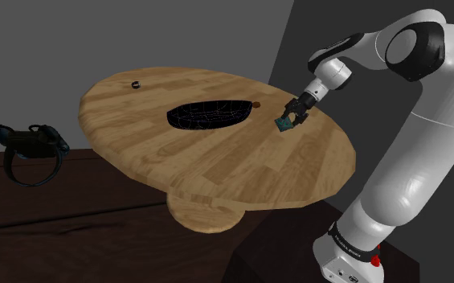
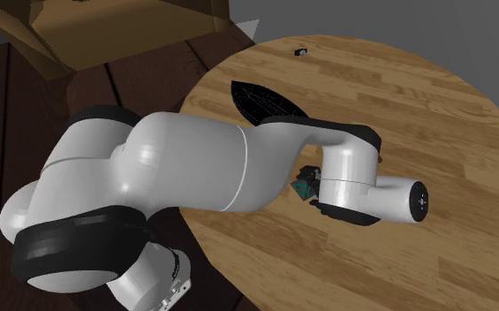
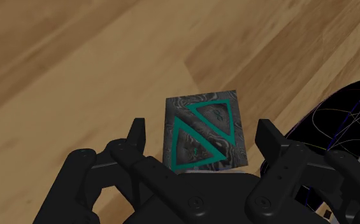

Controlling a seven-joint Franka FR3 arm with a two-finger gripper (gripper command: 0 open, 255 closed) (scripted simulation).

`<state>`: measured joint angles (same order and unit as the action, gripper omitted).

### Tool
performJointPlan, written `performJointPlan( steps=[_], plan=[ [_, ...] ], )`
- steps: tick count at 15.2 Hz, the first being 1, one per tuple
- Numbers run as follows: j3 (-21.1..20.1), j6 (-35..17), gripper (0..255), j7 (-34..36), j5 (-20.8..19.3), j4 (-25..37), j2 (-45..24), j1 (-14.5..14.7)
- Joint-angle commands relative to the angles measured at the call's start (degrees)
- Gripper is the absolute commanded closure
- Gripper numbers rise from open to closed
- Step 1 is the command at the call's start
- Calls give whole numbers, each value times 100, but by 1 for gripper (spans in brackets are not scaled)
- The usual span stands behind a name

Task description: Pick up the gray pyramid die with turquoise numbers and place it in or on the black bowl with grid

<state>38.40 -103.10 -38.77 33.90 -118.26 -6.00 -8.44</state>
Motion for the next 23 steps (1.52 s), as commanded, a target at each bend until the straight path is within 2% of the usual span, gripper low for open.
performJointPlan(
  steps=[1, 8, 9, 18, 23],
  plan=[
    [-30, -108, 0, -20, 52, -79, -28, 30],
    [-30, -108, 0, -20, 52, -79, -28, 30],
    [-30, -108, 255, -20, 52, -79, -27, 30],
    [-30, -108, 255, -20, 52, -79, -28, 30],
    [-13, 136, 255, 223, -116, 89, 184, 49]
  ],
)
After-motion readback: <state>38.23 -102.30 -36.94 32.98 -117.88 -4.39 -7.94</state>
